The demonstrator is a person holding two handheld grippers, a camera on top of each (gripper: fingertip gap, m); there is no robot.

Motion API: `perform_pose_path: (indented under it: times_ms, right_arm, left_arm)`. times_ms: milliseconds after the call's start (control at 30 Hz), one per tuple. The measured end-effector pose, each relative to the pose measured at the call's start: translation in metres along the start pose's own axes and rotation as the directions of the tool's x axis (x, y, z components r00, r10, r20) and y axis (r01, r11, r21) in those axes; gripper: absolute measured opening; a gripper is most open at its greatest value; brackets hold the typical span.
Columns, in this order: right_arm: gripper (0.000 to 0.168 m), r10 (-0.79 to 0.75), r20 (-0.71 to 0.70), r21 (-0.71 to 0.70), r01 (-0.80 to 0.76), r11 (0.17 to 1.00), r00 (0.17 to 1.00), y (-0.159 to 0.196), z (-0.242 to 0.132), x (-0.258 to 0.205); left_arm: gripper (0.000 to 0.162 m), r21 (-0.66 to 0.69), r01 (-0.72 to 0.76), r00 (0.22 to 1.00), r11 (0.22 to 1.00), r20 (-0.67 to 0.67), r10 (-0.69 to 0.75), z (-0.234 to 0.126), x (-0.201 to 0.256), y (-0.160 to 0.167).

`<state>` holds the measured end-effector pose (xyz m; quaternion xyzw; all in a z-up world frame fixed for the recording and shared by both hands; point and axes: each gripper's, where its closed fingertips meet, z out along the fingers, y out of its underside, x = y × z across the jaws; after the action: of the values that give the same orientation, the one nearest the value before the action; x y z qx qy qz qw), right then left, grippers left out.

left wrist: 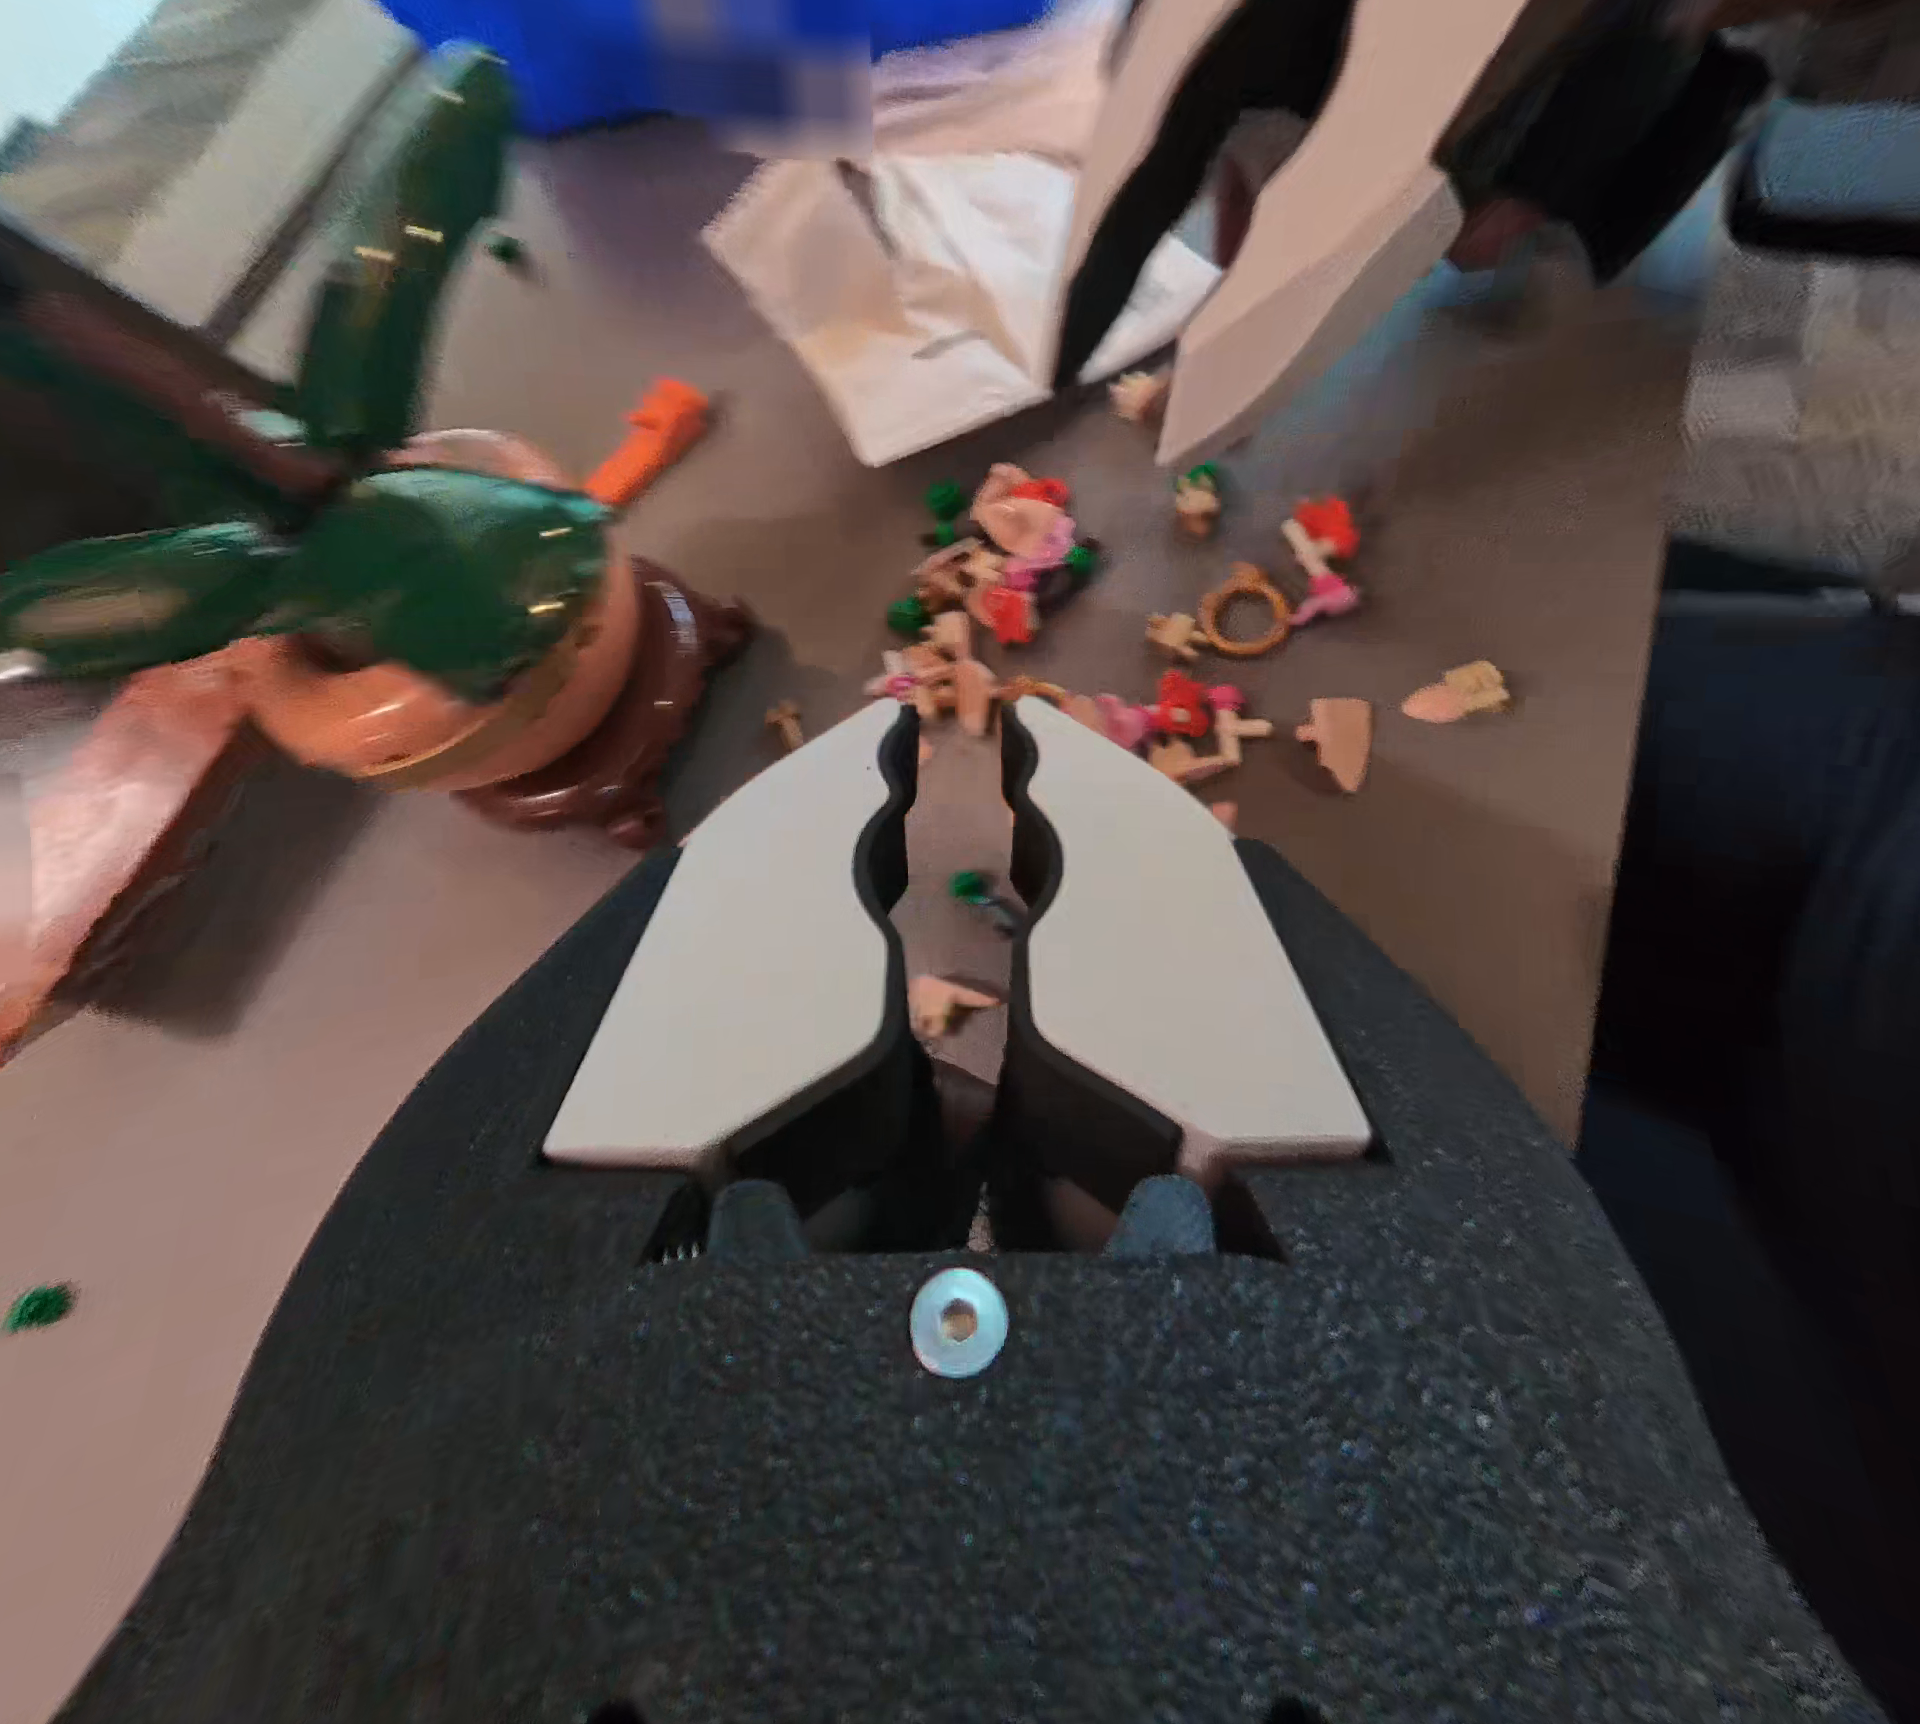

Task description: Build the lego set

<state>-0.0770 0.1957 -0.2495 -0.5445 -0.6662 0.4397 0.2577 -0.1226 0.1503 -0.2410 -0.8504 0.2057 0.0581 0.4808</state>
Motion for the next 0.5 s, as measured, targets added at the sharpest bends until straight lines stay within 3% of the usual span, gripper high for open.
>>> perform_pose_path:
  times_ms: [133, 300, 433, 500]
  right_arm:
    - [0.021, -0.060, -0.175, -0.145, 0.034, 0.989, 0.983, 0.012, -0.006, 0.029]
    - [0.013, -0.147, -0.212, -0.218, 0.100, 0.971, 0.966, 0.008, 0.011, 0.024]
    - [0.011, -0.184, -0.211, -0.245, 0.130, 0.961, 0.960, 0.002, 0.029, 0.023]
    - [0.011, -0.166, -0.200, -0.260, 0.111, 0.959, 0.966, 0.001, 0.036, 0.025]
  left_arm:
    - [0.014, 0.192, 0.100, 0.973, 0.976, 0.185, -0.136, -0.031, -0.052, -0.008]
    - [0.017, 0.405, 0.194, 0.925, 0.894, 0.229, -0.304, -0.067, -0.087, -0.011]
    - [0.063, 0.549, 0.223, 0.918, 0.805, 0.159, -0.362, -0.090, -0.097, -0.022]
    - [0.077, 0.570, 0.228, 0.914, 0.790, 0.154, -0.375, -0.098, -0.100, -0.022]
